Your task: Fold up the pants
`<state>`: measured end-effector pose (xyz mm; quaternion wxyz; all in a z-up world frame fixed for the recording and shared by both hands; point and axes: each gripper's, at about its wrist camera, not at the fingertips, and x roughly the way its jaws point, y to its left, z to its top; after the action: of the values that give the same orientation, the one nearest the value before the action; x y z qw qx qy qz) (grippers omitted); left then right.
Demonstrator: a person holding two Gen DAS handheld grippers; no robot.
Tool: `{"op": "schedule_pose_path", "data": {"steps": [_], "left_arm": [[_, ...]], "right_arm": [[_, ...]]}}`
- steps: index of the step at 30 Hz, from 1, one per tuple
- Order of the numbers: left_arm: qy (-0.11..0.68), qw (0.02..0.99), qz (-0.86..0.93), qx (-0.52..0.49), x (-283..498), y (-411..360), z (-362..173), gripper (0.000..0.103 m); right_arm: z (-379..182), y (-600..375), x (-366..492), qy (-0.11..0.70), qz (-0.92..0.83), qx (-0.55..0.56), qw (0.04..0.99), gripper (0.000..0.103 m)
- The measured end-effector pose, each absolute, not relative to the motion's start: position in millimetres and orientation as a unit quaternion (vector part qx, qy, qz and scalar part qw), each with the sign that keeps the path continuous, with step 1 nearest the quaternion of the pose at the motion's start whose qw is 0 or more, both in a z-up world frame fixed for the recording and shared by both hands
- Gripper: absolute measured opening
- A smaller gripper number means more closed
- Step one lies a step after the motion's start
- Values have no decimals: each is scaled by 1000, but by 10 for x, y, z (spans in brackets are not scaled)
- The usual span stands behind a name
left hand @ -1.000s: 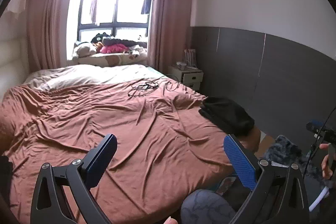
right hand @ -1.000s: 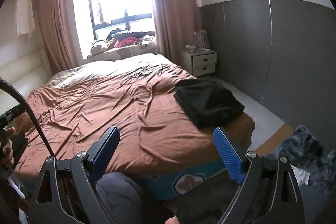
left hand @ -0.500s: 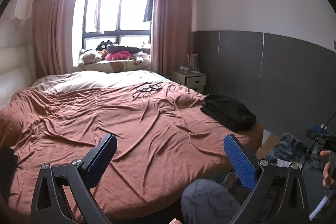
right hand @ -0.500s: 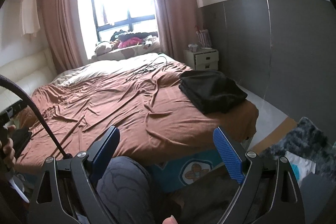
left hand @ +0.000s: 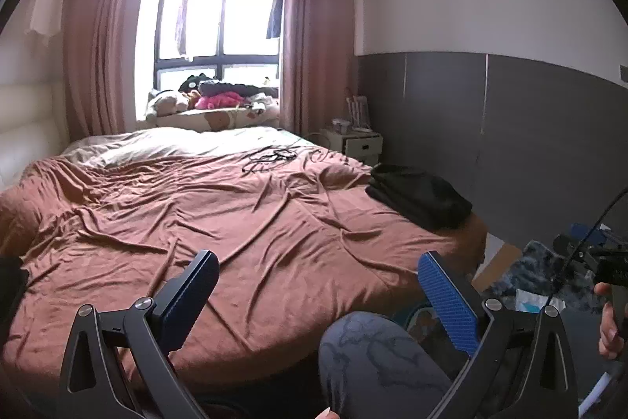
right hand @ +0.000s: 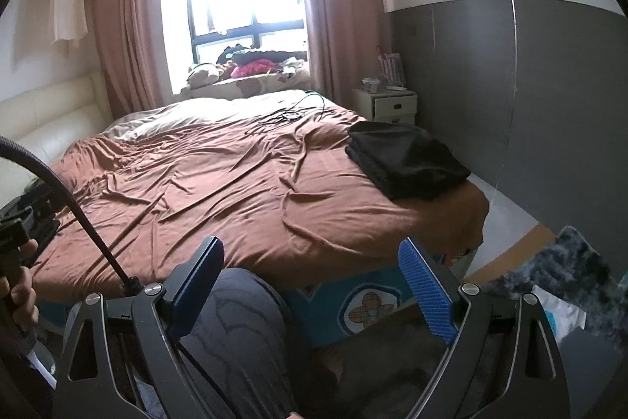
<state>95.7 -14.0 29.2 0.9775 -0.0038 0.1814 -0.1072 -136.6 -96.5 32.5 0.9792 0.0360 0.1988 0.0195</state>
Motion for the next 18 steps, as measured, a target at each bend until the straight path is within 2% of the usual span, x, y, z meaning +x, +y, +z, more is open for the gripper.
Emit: {"op": "schedule_pose_path", "data": {"steps": [11, 18], "left_arm": [[174, 979, -108, -1, 845, -235, 205, 102], [175, 979, -108, -8, 812, -220, 197, 103]], "right_arm": [[248, -964, -1437, 195, 24, 42, 980, 90], [231, -892, -1482, 181, 18, 21, 983, 97]]}}
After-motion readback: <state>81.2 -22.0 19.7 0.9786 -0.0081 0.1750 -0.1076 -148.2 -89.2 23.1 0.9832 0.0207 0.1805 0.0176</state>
